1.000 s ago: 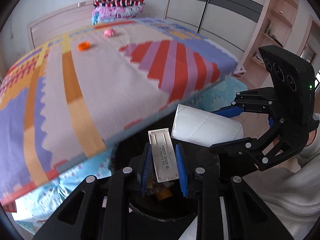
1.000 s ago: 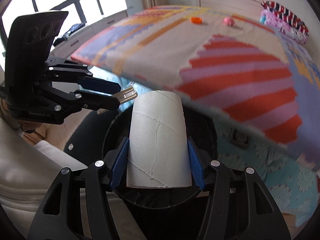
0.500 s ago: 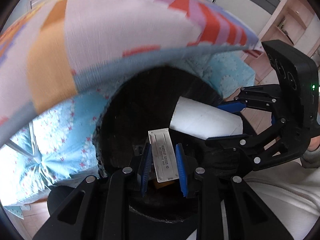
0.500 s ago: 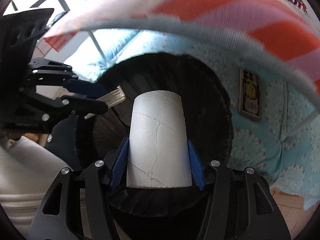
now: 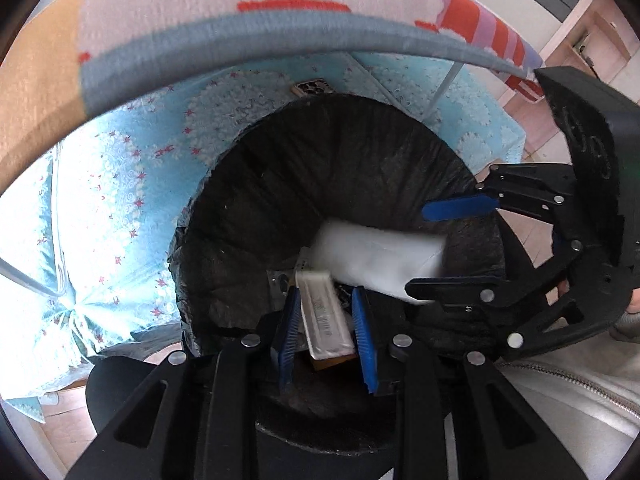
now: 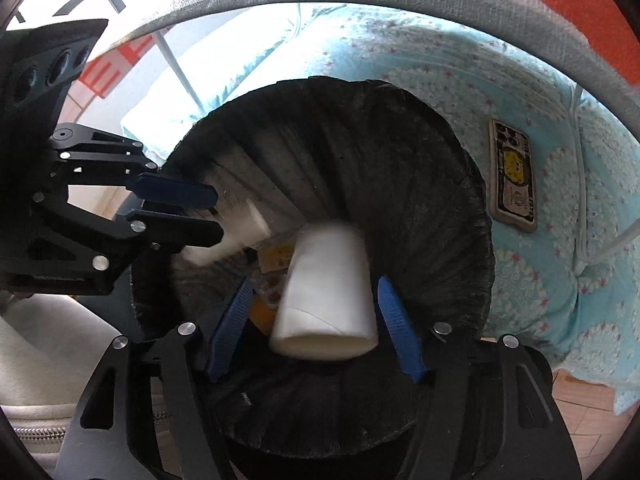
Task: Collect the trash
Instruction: 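Open the right tool to drop the roll while the left tool releases the plate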
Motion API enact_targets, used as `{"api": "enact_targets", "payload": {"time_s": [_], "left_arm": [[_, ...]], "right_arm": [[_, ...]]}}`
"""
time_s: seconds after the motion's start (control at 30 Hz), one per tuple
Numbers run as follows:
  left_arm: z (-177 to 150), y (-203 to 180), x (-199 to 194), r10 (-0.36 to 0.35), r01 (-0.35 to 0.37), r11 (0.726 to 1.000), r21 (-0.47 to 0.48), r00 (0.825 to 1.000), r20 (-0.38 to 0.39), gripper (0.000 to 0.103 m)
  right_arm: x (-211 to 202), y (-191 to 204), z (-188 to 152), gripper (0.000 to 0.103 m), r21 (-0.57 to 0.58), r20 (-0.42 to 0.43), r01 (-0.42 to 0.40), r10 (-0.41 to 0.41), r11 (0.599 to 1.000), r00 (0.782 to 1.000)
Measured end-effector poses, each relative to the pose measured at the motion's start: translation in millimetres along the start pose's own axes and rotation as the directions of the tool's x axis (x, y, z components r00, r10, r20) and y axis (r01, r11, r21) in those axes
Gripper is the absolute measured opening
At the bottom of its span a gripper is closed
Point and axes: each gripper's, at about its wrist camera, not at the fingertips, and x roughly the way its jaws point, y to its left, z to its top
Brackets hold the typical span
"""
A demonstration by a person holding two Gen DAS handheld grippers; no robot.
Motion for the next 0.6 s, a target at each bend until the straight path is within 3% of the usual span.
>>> {"api": "enact_targets", "payload": {"time_s": [0.07, 0.13, 0.4, 0.6], "left_arm": [[0, -2, -1, 0.007, -0.007, 1.000, 0.003, 1.000, 0.004, 0.049], [-4, -3, -7, 0.008, -0.008, 1.000, 0.011, 1.000, 0.022, 0.055], [-2, -8, -37, 0.011, -0.014, 0.999, 0.037, 0.997, 0.074, 0.055], [-1, -20, -74, 0.021, -0.033, 0.997, 0.069, 0.987, 0.159, 0.055]], "right_arm": [[-4, 0, 1, 0.065, -0.002, 0.007, 0.002, -0.002, 1.000, 1.000], [-9, 1, 2, 0.065, -0.001, 0.019, 0.007, -0.007, 1.000, 1.000], [-42, 2, 5, 0.065, -0.007, 0.096, 0.022, -0.021, 1.000, 0.995], [-84, 10, 13, 0.065, -0.030, 0.194, 0.036, -0.030, 0.999, 0.981]]}}
